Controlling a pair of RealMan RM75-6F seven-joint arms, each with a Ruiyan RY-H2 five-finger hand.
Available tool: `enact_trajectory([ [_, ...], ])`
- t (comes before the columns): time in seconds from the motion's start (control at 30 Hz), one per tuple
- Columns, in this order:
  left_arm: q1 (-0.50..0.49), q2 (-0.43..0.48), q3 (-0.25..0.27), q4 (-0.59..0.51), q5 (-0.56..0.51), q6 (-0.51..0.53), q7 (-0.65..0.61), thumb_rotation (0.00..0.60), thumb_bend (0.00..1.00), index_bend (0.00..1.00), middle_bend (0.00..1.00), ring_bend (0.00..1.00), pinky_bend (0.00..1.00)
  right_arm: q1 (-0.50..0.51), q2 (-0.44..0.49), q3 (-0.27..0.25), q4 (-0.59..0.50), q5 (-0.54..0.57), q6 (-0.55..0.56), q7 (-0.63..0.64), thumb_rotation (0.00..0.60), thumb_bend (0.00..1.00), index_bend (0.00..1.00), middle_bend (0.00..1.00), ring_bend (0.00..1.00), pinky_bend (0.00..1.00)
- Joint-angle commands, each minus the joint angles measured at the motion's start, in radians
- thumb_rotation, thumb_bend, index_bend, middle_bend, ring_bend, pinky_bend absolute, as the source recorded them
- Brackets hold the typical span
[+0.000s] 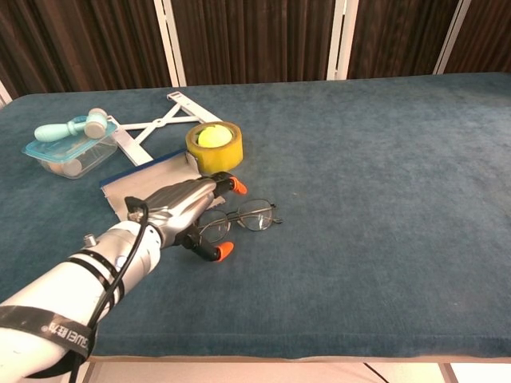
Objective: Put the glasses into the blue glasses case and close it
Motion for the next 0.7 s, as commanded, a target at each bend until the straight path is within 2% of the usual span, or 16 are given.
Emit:
enact_trajectory([
  [0.03, -0.011, -0.001, 0.001, -0.005, -0.023, -0.008, 0.024, 0.6, 0.31, 0.17, 0.0, 0.0, 0.02, -0.001, 0.002, -0.002, -0.001, -0.004, 0.001, 0.002, 0.6, 0.2, 0.0, 0.0, 0.0, 0.0],
  [0.3, -0.021, 0.012, 0.007, -0.021, -0.064, -0.01, 0.055, 0.6, 0.31, 0.19, 0.0, 0.0, 0.02, -0.003, 0.002, -0.007, -0.005, -0.018, 0.007, -0.001, 0.6, 0.2, 0.0, 0.0, 0.0, 0.0],
  [0.7, -0.013, 0.078, 0.051, -0.092, -0.078, -0.013, 0.058, 0.6, 0.32, 0.29, 0.0, 0.0, 0.03, -0.004, 0.0, -0.009, -0.008, -0.024, 0.012, -0.007, 0.6, 0.2, 0.0, 0.0, 0.0, 0.0],
])
